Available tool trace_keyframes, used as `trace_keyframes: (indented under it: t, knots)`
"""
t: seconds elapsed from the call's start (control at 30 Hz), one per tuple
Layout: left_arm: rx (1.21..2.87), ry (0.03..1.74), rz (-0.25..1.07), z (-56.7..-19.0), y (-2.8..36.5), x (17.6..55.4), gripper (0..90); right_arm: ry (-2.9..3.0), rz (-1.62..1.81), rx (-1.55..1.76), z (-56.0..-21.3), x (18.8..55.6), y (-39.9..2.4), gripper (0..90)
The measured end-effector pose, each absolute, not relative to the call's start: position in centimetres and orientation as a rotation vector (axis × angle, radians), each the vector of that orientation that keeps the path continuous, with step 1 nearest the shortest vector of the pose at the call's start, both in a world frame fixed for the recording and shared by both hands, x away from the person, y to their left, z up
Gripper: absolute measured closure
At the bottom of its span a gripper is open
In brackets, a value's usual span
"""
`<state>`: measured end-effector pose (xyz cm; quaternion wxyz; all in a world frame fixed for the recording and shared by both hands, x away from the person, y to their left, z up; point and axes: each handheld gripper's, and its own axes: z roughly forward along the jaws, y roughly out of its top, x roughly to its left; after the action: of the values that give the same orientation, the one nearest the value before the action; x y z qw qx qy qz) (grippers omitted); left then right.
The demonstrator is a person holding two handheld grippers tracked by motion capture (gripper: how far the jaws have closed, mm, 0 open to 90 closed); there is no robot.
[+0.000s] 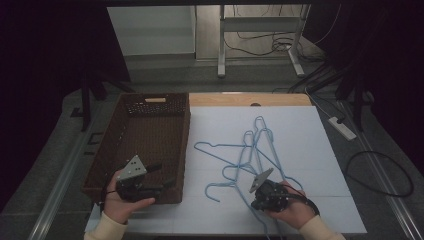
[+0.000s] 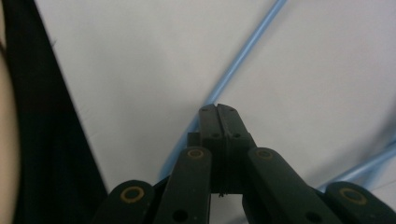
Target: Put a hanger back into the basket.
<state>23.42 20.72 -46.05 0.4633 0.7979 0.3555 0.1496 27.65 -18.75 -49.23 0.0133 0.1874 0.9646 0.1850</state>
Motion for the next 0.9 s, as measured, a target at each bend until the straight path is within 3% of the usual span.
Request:
trace_keyframes:
  t: [0.03,0.07,0.13,0.27,0.37,0.77,0.8,0.9]
  knots:
    - [1.961,0.873,0.368,-46.0,20.7,23.4,31.4,2.988,0.593,0.565,-48.9,28.0,-18.6,86.3]
    - [1.963,0.871,0.369,-46.1,20.7,23.5,31.4,2.954,0.612,0.53,-48.1,29.0,-17.9,77.0]
    - [1.966,0.87,0.368,-46.1,20.6,23.5,31.4,2.949,0.623,0.493,-47.5,30.0,-17.1,74.1]
    - [1.968,0.868,0.364,-46.1,20.6,23.4,31.4,2.968,0.597,0.388,-47.1,32.1,-14.0,56.5]
    - [1.964,0.866,0.365,-46.1,20.7,23.4,31.3,2.993,0.533,0.327,-47.6,33.2,-11.7,54.4]
    - [1.962,0.86,0.365,-45.9,20.8,23.4,31.4,3.078,0.315,0.222,-49.9,34.9,-7.5,67.6]
    - [1.963,0.858,0.365,-45.9,20.7,23.3,31.4,3.096,0.297,0.213,-49.9,35.1,-7.3,75.6]
    - [1.963,0.856,0.365,-45.9,20.7,23.3,31.3,3.112,0.295,0.212,-49.9,35.3,-7.2,81.6]
